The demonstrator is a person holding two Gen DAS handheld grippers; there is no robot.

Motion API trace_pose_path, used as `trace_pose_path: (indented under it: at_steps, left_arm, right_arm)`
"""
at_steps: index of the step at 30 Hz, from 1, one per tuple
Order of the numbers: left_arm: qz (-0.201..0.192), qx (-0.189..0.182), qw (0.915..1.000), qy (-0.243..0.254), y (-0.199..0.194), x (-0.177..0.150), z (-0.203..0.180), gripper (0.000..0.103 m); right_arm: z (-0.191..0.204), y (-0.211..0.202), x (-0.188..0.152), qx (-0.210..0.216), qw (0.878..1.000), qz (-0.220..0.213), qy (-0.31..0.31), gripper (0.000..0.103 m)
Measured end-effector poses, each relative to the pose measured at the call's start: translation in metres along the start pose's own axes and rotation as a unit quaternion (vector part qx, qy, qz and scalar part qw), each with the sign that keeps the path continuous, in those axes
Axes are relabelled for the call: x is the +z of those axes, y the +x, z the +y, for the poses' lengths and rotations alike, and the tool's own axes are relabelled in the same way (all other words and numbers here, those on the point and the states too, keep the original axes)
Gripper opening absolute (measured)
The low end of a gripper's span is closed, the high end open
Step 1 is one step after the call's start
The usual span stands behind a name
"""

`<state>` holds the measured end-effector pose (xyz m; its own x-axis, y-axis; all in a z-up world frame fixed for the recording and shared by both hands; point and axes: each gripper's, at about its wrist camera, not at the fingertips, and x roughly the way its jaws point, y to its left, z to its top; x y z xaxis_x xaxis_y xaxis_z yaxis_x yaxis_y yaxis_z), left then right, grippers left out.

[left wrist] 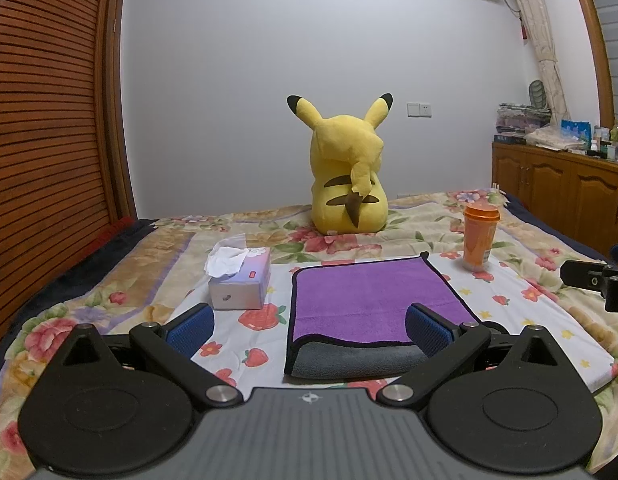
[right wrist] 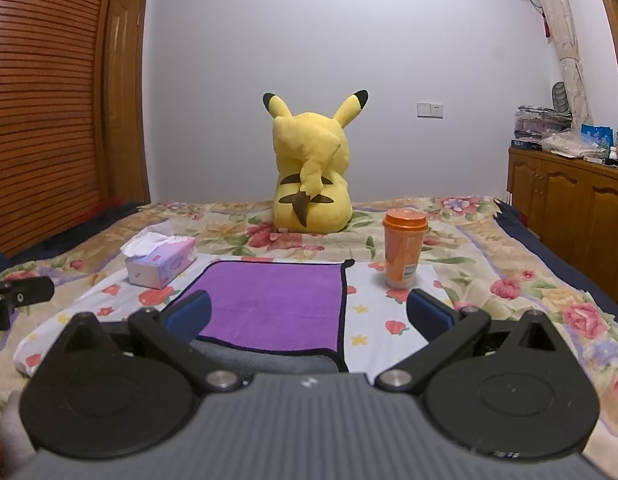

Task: Fold towel

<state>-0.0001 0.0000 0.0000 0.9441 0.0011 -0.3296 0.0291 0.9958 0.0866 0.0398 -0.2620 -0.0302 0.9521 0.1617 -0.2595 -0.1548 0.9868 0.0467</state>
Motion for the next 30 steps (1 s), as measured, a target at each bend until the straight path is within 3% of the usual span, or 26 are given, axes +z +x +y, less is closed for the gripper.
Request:
trace_pose_path:
  at_steps: [30]
  left_arm:
    - [0.0, 0.0, 1.0, 0.0, 0.0, 0.0, -0.0001, 0.103]
  right_arm:
    - [0.0043, 0.0002, -0.0002, -0.002, 1.0, 0.0, 0.0, 0.103]
